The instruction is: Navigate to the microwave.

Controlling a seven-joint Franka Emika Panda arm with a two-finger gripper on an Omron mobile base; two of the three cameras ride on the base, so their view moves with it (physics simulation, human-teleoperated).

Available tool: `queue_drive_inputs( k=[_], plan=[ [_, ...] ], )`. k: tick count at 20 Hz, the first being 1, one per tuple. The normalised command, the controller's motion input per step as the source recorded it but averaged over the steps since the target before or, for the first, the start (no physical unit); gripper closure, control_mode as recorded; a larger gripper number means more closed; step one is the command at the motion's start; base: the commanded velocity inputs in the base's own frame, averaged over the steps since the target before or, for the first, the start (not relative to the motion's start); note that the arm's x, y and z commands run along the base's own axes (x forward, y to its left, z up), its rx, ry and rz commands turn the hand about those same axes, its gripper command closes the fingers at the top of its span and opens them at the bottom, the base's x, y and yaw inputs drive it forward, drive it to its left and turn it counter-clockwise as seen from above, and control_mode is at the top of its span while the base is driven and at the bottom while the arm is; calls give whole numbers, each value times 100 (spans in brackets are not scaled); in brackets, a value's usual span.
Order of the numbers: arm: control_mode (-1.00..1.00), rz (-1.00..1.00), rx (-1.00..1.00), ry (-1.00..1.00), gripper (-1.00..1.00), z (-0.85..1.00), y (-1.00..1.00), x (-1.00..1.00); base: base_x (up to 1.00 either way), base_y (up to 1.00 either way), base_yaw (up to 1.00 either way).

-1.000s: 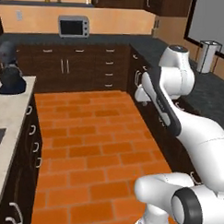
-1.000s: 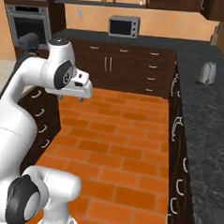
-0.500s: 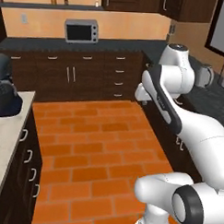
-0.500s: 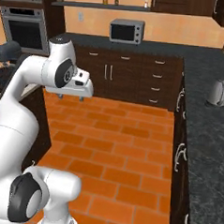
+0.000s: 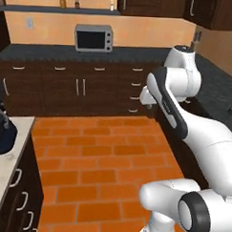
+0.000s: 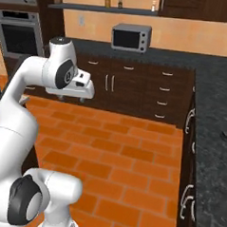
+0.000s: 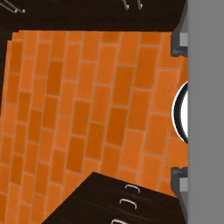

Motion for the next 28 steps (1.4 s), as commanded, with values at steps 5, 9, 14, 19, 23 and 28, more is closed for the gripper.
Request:
queue_drive_inputs(
  k=[5, 9, 14, 19, 23, 28],
  plan=[
    [100, 0, 0, 0, -100, 0, 0, 0, 100, 0, 7],
    [100, 0, 0, 0, -100, 0, 0, 0, 100, 0, 9],
    [100, 0, 0, 0, -100, 0, 0, 0, 100, 4, 14],
    [100, 0, 0, 0, -100, 0, 0, 0, 100, 14, 21],
    [100, 0, 0, 0, -100, 0, 0, 0, 100, 28, 25],
    [100, 0, 0, 0, -100, 0, 0, 0, 100, 53, 27]
  ],
)
